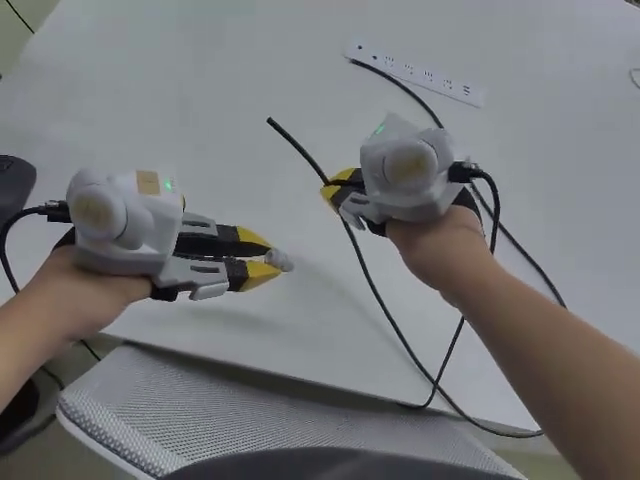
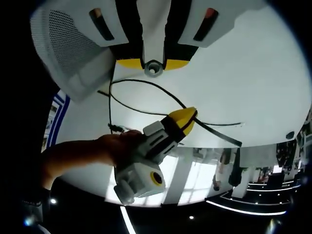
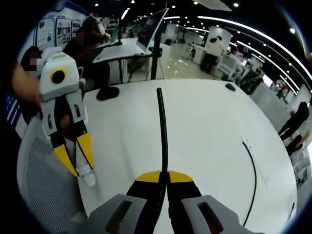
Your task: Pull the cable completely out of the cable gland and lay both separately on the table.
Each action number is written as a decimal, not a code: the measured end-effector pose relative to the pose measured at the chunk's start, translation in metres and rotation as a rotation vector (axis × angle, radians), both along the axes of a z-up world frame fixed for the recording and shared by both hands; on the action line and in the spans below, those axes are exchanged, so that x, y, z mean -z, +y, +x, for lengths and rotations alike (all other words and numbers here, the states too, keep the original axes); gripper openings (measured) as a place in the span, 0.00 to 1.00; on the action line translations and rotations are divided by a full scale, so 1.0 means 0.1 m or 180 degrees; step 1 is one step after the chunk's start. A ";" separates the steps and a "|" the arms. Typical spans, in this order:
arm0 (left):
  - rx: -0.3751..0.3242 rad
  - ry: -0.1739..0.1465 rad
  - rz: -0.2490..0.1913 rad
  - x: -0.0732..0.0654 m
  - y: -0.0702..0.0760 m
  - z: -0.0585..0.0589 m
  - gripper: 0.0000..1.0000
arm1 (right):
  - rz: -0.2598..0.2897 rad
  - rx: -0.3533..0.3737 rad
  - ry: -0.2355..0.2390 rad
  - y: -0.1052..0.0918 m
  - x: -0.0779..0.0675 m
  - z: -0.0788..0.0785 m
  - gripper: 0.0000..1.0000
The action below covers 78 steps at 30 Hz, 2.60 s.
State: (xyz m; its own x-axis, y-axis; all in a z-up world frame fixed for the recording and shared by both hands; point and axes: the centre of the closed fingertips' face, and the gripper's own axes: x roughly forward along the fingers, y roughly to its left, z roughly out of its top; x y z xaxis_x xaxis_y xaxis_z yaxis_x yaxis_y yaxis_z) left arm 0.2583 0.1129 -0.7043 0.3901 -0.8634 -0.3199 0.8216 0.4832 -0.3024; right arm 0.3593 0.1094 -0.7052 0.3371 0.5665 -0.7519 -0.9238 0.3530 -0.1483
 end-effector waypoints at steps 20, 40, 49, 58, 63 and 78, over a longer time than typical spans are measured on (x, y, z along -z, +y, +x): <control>-0.0029 0.0093 0.0089 0.45 0.11 0.03 0.15 | -0.0271 -0.0610 0.0296 0.51 0.65 -0.10 0.00; -0.0141 0.0247 0.0242 0.85 0.28 0.05 0.15 | -0.0375 -0.0826 0.0522 0.75 1.02 -0.26 0.00; -0.0178 0.0261 0.0306 0.94 0.32 0.08 0.15 | -0.0378 -0.0887 0.0510 0.76 1.06 -0.26 0.00; -0.0223 0.0269 0.0392 1.02 0.35 0.08 0.15 | -0.0405 -0.0917 0.0479 0.74 1.11 -0.25 0.00; -0.0254 0.0268 0.0406 1.03 0.36 0.09 0.15 | -0.0442 -0.0920 0.0469 0.72 1.15 -0.25 0.00; -0.0213 0.0195 0.0600 1.06 0.39 0.09 0.15 | -0.0454 -0.0886 0.0488 0.70 1.17 -0.25 0.00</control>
State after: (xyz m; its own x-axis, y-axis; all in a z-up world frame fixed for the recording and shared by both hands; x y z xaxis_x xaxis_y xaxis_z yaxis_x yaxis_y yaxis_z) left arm 0.2671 0.1522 -0.8105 0.4194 -0.7589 -0.4982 0.7687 0.5888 -0.2498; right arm 0.3338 0.1795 -0.8221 0.0614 0.5066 -0.8600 -0.9971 0.0700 -0.0300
